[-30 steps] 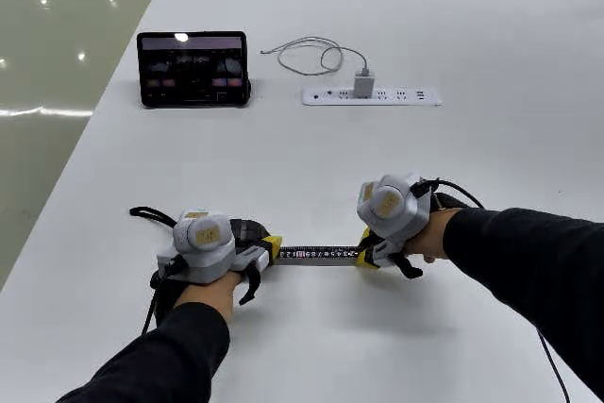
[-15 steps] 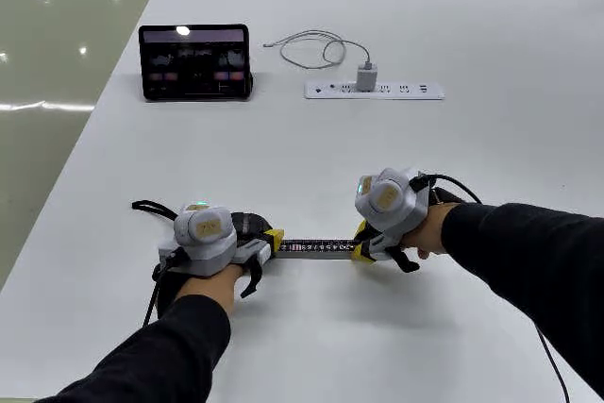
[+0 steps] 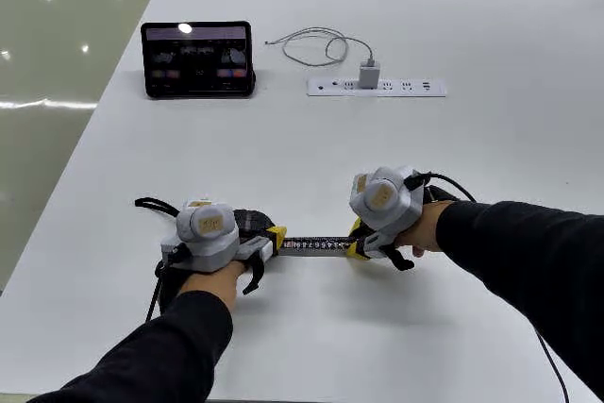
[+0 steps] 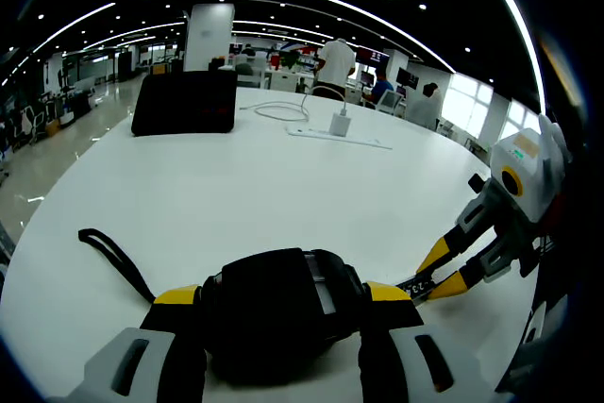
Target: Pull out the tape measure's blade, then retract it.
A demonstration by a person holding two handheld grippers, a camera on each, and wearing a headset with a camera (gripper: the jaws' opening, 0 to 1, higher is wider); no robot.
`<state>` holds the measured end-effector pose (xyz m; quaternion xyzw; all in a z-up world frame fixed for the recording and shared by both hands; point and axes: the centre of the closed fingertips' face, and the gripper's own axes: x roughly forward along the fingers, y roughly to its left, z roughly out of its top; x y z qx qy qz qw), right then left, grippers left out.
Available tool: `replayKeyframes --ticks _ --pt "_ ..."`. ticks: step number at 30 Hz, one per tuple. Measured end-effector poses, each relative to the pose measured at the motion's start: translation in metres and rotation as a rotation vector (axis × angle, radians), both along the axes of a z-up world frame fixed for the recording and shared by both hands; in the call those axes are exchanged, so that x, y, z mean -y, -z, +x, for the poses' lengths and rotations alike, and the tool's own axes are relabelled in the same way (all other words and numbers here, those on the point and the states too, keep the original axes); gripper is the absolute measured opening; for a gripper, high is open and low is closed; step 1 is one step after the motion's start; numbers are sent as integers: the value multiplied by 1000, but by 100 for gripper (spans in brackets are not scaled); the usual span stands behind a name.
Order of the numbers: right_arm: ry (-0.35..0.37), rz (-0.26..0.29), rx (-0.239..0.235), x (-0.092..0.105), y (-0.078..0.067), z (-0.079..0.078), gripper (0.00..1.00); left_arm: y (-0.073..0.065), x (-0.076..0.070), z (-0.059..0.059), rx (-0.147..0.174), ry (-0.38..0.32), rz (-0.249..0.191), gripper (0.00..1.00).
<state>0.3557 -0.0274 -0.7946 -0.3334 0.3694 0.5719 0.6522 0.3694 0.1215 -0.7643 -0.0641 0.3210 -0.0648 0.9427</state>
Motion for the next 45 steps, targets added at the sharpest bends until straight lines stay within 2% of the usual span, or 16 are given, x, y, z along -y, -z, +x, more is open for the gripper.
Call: replayKeyframes --ticks 28,32,45 --pt "1 39 0 -21 2 0 11 0 0 0 -4 -6 -3 62" --pt "12 62 -10 -23 2 0 11 0 0 0 -3 -4 -1 62" --pt "-12 62 3 -32 1 -2 11 0 -1 0 -9 -3 -5 61"
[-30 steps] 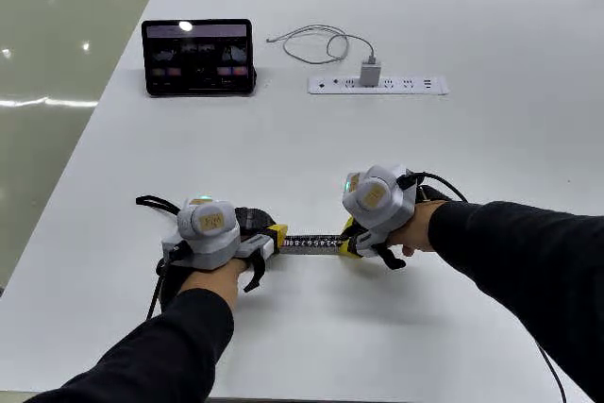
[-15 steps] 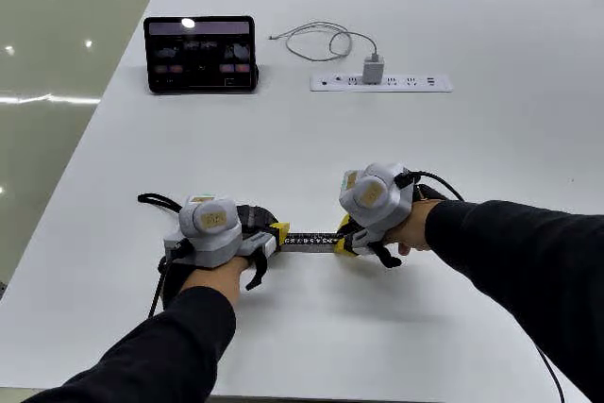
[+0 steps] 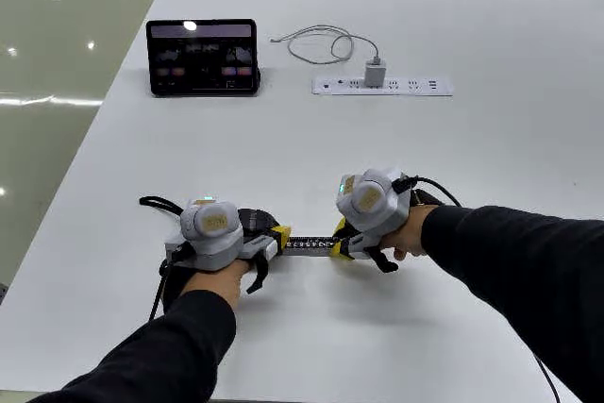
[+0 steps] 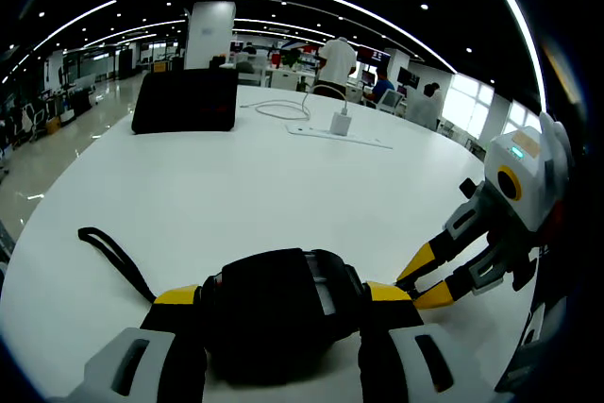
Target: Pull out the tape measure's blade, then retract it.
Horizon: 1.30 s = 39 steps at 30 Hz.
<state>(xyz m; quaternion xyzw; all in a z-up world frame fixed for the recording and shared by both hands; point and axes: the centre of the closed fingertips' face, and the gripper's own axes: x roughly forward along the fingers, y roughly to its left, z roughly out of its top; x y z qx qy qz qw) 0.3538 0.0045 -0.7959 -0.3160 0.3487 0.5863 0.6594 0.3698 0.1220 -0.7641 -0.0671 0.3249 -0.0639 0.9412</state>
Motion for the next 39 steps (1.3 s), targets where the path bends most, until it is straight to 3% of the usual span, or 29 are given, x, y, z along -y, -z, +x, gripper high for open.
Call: replayKeyframes --ticks 39 --pt "-9 74 1 -34 0 -1 11 0 -1 0 1 0 -14 61"
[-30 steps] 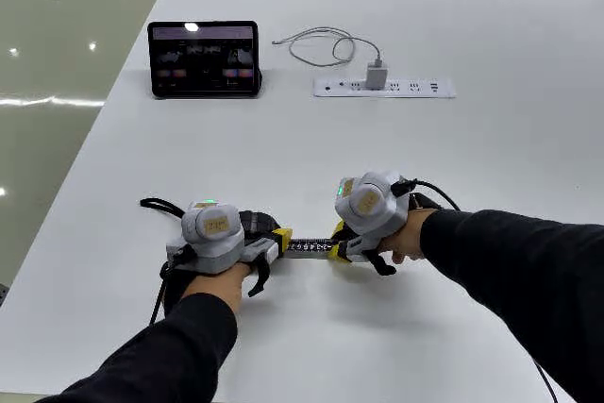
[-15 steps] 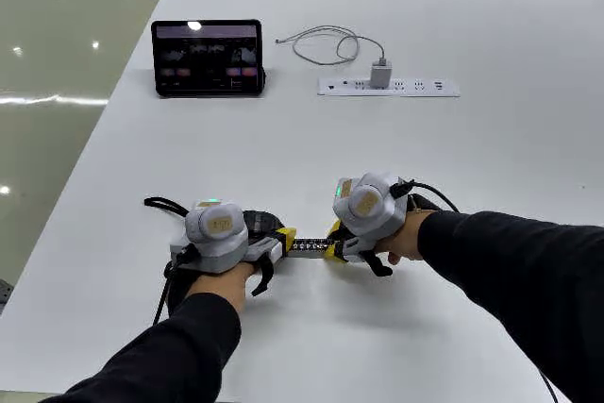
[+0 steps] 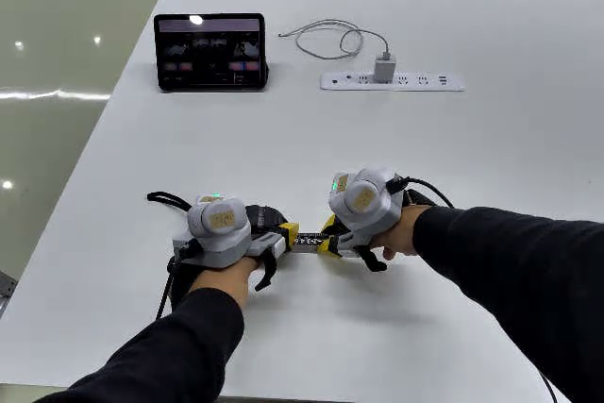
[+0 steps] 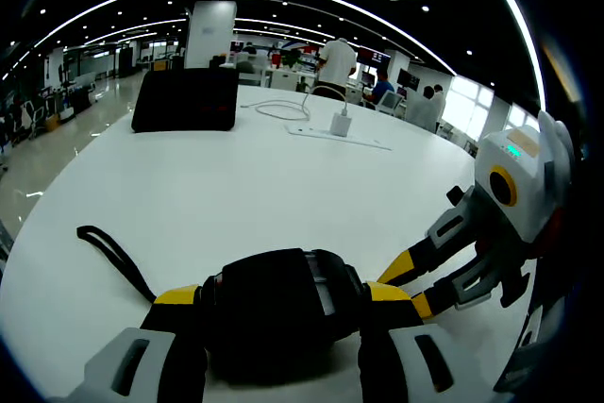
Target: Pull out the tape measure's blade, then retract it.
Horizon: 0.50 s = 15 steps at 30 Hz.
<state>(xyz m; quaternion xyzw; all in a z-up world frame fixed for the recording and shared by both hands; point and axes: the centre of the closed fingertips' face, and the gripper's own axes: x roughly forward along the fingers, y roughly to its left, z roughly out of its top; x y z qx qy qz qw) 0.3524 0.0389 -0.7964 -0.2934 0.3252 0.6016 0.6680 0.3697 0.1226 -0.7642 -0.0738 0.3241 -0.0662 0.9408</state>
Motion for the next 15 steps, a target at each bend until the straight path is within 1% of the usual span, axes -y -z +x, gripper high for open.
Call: replayKeyframes --ticks 15 --pt "-3 30 -3 -16 -3 -1 11 -1 1 -1 0 0 -15 61"
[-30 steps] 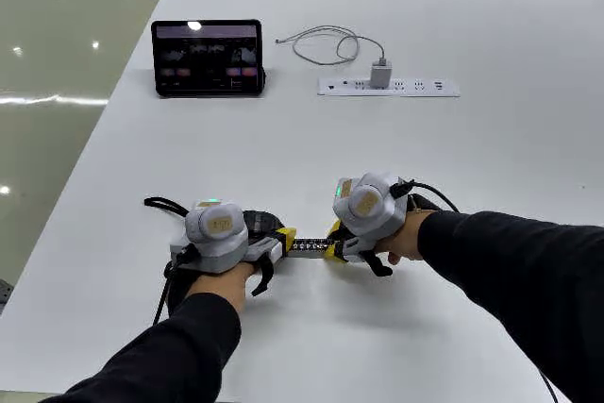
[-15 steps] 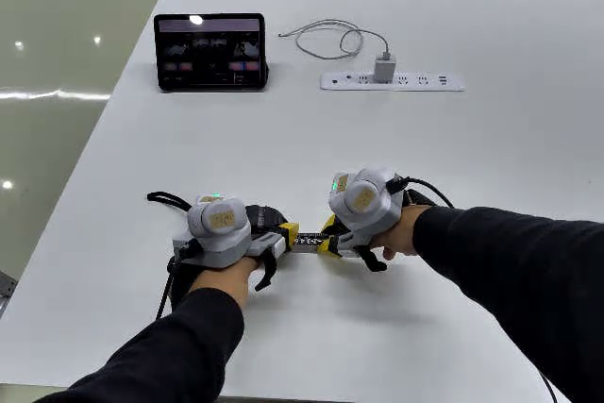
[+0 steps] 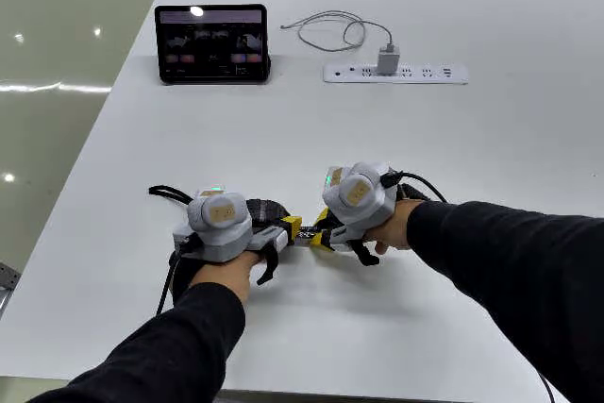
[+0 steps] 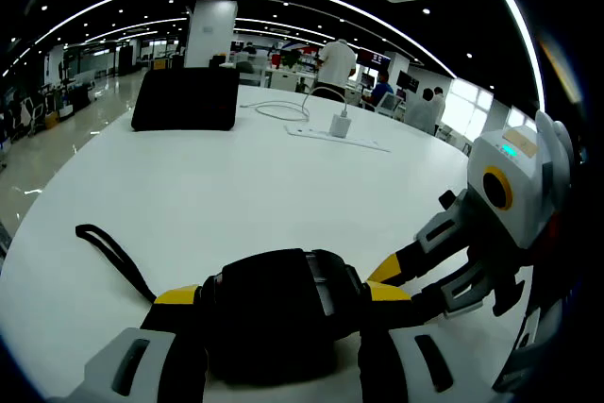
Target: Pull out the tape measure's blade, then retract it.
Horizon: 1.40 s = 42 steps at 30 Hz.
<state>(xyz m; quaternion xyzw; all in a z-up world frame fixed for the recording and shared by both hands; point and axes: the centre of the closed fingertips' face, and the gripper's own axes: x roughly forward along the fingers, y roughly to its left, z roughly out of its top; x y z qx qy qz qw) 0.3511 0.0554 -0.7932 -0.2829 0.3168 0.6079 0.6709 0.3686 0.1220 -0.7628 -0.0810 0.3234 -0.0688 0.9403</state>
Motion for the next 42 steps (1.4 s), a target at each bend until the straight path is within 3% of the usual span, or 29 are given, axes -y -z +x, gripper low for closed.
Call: replayKeyframes --ticks 22,34,42 --pt "-2 32 -14 -20 0 -4 11 1 -1 0 -11 17 -18 61" --pt "-32 27 53 -18 -1 -3 12 1 -1 0 -7 13 -20 61" --pt "-18 42 23 -14 -2 -3 12 1 -1 0 -7 19 -19 61"
